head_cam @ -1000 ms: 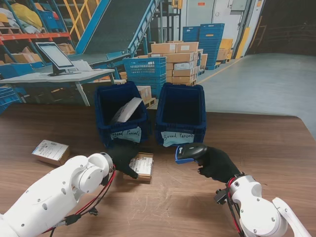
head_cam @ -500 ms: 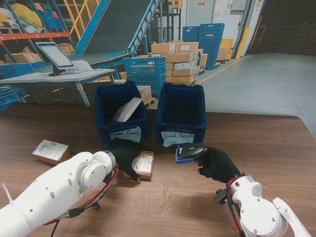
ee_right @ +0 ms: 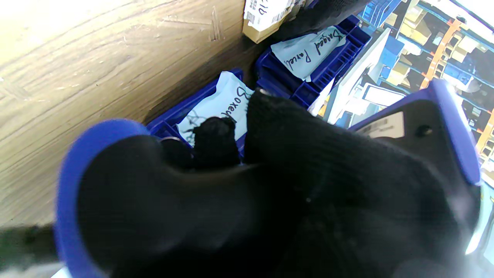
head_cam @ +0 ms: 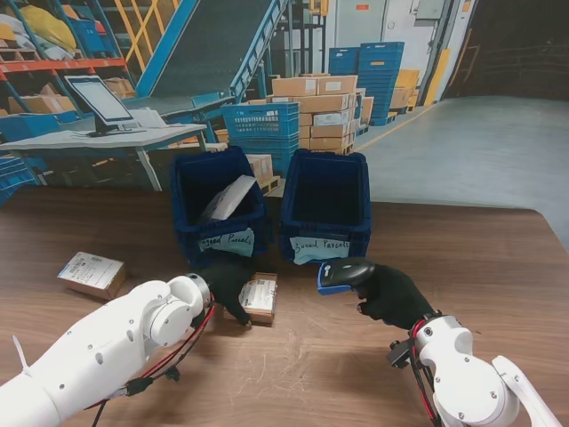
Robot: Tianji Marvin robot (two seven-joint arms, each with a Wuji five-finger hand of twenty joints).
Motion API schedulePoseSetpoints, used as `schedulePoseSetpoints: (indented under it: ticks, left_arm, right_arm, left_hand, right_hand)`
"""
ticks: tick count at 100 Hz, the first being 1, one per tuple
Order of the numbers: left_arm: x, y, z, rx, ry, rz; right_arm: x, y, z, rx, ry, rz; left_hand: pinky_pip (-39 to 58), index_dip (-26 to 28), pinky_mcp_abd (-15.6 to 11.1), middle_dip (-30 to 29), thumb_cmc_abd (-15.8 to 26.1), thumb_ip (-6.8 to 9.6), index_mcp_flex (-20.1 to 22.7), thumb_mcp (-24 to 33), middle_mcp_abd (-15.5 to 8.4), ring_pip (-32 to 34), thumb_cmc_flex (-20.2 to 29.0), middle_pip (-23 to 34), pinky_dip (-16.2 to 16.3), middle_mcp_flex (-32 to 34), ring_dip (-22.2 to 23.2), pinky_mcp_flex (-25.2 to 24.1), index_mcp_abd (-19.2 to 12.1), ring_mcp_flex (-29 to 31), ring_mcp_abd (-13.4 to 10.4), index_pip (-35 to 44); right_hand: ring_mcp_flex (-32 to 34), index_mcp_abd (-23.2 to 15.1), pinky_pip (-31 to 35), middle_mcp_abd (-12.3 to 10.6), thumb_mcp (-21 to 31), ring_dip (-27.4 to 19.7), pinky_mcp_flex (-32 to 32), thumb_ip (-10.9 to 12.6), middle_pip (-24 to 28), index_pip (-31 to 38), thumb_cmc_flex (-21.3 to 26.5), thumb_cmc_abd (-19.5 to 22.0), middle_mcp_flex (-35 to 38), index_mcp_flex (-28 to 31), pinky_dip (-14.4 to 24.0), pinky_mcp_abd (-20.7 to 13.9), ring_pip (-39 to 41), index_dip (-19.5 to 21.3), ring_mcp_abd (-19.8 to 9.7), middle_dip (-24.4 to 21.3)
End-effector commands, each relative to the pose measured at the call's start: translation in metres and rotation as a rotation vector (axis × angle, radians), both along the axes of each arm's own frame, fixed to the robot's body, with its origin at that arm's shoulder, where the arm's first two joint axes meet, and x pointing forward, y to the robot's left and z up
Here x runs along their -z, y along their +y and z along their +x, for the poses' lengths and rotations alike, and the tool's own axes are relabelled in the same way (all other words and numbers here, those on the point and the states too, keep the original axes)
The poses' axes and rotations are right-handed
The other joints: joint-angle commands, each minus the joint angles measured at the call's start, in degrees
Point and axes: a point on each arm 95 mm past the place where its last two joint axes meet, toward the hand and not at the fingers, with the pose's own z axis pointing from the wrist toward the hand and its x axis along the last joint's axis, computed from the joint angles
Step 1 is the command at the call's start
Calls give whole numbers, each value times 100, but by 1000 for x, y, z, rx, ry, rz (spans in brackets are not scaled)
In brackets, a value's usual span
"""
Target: Scan and sort packages by packaging type
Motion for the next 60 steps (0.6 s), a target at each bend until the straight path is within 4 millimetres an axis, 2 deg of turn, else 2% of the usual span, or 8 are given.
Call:
schedulePoseSetpoints:
  ticks: [1, 4, 6, 13, 22, 60]
  left_arm:
    - [32, 6, -20, 5, 109, 45]
    - [32, 7, -20, 6, 112, 44]
    - [33, 7, -21, 6, 113, 44]
    - [34, 9, -22, 4, 123, 37]
    - [36, 11, -23, -13, 130, 9]
    - [21, 17, -44, 10, 140, -15]
  right_arm:
    - [-1, 4, -1, -16, 2, 8]
    - [0, 5, -1, -16, 1, 8]
    - [0, 5, -1, -16, 1, 9]
    - [0, 5, 0, -17, 1, 8]
    - [-1, 6, 1, -19, 1, 7]
    - [-2, 9, 1, -22, -8, 6]
  left_hand:
    - [271, 341, 108, 276, 1082, 711, 1827, 1486, -957, 1120, 1577, 1324, -60, 1421, 739, 75, -1780, 1127, -255, 2286]
    - [395, 471, 82, 363, 874, 557, 1851, 1420, -993, 1233, 1836, 1474, -53, 1595, 850, 131, -1924, 1266, -284, 2764]
    - [486, 398, 78, 420, 784, 519, 1872, 1354, -1018, 1291, 1966, 1543, -63, 1707, 930, 164, -1997, 1369, -296, 3070]
    - [768, 164, 80, 1453, 638, 497, 1975, 1047, -1074, 1530, 2388, 1276, -71, 2354, 1155, 259, -2224, 1679, -304, 4086]
    - [1044, 154, 81, 2173, 723, 508, 2215, 961, -1153, 1798, 2540, 696, -49, 3158, 1392, 355, -2407, 1979, -307, 4909]
    - [1188, 181, 73, 2443, 654, 560, 2212, 1063, -1108, 1923, 2585, 700, -43, 3317, 1505, 407, -2331, 2094, -326, 5257]
  right_hand:
    - [163, -256, 159, 47, 557, 140, 113, 48, -73, 179, 514, 250, 126, 431, 124, 14, 45, 189, 94, 43]
    - [163, -256, 152, 42, 555, 140, 106, 47, -74, 179, 513, 249, 126, 431, 120, 9, 45, 189, 96, 43]
    - [165, -256, 149, 42, 556, 140, 102, 48, -74, 179, 513, 249, 126, 431, 118, 5, 46, 189, 96, 42]
    - [161, -256, 153, 44, 554, 138, 106, 49, -74, 179, 511, 253, 124, 431, 120, 10, 43, 189, 93, 42]
    - [162, -256, 155, 39, 556, 138, 110, 51, -73, 179, 512, 251, 127, 431, 118, -6, 44, 190, 97, 41]
    - [169, -256, 153, 41, 557, 132, 114, 56, -77, 178, 505, 247, 127, 431, 113, -2, 44, 190, 90, 35]
